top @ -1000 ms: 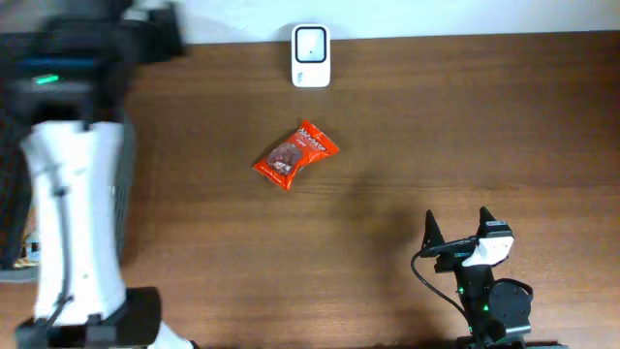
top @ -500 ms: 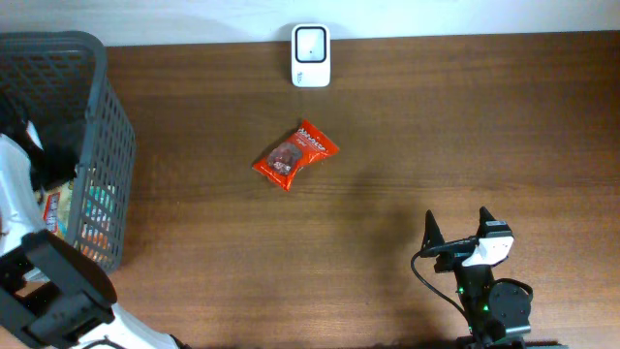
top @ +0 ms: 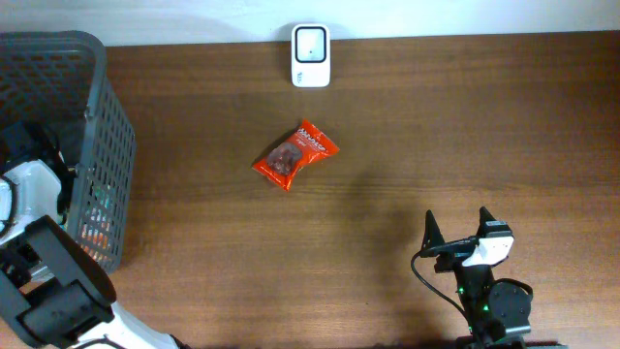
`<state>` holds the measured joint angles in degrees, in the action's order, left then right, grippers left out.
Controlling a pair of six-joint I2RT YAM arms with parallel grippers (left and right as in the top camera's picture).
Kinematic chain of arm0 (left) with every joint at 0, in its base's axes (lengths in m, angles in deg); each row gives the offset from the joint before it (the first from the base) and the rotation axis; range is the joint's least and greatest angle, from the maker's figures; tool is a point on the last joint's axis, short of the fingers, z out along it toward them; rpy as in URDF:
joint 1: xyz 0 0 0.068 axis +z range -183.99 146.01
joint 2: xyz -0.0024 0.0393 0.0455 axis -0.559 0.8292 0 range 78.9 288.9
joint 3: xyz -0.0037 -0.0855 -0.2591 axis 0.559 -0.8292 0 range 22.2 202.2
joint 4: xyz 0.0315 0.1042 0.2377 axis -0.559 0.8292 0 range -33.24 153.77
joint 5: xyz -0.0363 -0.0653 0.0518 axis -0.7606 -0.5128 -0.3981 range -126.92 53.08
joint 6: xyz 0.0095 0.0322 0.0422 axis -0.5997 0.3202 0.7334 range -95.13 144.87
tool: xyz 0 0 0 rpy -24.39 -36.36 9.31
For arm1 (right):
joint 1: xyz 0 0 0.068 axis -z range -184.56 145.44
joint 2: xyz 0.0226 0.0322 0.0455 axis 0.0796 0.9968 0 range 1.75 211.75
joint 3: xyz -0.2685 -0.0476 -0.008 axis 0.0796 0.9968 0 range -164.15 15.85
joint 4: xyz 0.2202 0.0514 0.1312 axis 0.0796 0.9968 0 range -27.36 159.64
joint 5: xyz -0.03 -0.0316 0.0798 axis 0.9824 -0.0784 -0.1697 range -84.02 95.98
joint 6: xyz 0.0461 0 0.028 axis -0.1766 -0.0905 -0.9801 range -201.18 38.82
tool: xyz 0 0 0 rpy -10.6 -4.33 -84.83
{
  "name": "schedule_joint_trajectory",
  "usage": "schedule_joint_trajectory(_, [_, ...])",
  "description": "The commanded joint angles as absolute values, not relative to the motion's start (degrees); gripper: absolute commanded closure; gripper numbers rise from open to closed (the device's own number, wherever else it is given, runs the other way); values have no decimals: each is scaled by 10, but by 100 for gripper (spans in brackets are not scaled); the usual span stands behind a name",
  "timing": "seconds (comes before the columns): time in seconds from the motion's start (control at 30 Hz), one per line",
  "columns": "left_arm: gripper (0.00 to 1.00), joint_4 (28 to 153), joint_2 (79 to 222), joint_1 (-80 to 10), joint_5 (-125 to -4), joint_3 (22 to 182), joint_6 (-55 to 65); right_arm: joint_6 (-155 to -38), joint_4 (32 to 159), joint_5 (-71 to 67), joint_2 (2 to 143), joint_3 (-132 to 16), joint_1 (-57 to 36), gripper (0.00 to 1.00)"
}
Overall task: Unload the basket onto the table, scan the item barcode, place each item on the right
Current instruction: 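Reach the left gripper back into the basket and grasp the yellow snack bag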
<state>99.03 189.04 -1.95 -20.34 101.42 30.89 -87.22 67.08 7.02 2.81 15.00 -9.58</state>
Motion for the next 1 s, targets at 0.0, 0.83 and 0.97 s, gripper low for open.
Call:
schedule_joint_trajectory(0.0, [35,978,1888,-16,-196,1009,312,-874,672,71,25,155,-94,2])
schedule_joint_trajectory(0.83, [100,1033,1815,44,-441,1093,310,-874,672,71,25,155,-94,1])
schedule_joint_trajectory(0.97, [100,1036,1709,44,-623,1184,310,-874,672,71,25,155,-94,1])
